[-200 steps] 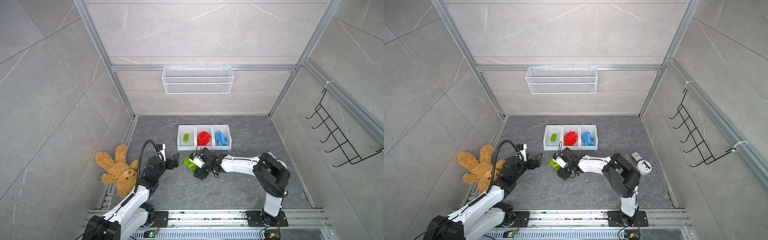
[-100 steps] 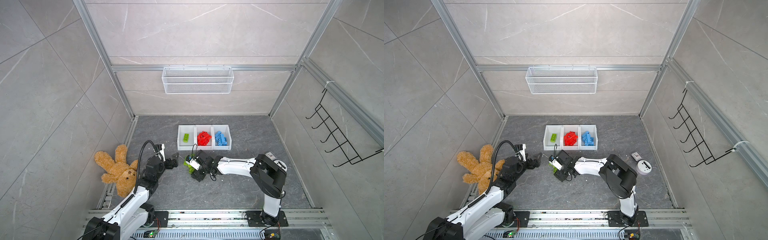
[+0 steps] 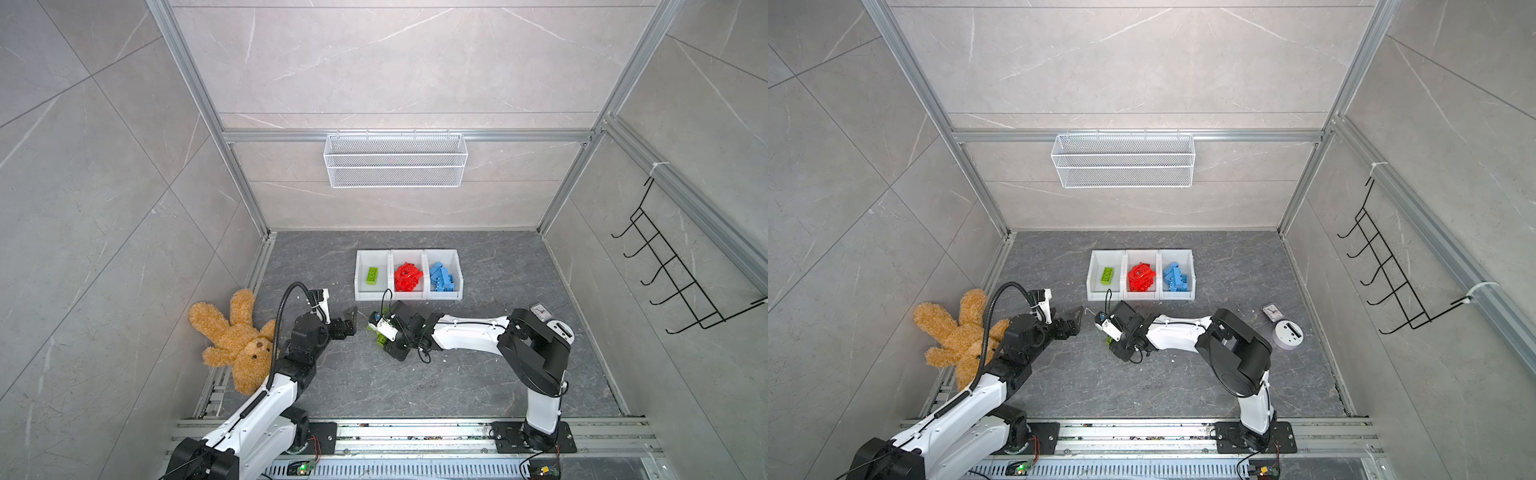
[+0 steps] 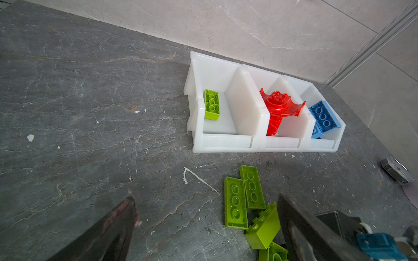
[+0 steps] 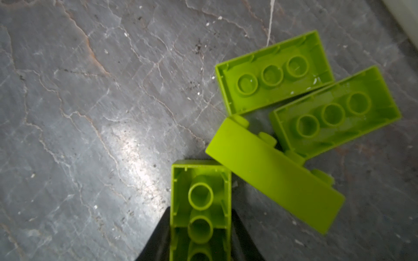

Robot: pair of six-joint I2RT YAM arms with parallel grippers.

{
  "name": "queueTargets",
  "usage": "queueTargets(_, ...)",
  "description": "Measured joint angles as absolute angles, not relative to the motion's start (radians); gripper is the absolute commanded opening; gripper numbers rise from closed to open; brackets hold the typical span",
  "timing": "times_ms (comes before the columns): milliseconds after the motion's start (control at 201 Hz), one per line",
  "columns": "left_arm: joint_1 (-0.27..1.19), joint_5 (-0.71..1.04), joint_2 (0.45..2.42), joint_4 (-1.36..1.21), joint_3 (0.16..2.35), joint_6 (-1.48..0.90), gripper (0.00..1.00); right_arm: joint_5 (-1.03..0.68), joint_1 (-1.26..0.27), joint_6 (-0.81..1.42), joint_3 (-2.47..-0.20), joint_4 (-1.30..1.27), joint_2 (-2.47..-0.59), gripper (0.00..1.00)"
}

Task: Sort the legos into containers by color
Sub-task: 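Lift the brick and carry it over the lime-green compartment, then open the right gripper to drop the brick in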

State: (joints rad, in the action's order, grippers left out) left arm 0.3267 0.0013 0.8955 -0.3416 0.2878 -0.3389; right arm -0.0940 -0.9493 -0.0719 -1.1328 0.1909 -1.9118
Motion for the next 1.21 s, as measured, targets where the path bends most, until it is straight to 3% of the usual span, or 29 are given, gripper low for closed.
queueTargets(269,0.327,0.001,0.887,-0.340,0.287,-0.339,0.99,-0.132,-0.950,-0.050,-1.093,0.206,-1.787,0.23)
queueTargets(468,0.327,0.001,0.887,-0.339,0.287,-0.339,0.99,-0.146,-0.908,-0.019,-1.203,0.216,-1.783,0.24)
queueTargets(836,0.327,-0.001,0.889,-0.336,0.287,-0.337,1.00,-0.072,-0.754,0.073,-1.663,0.208,-2.100,0.24)
queueTargets(1210,0.327,-0.002,0.889,-0.335,0.287,-0.336,0.99,-0.044,-0.740,0.105,-1.855,0.278,-2.269,0.33)
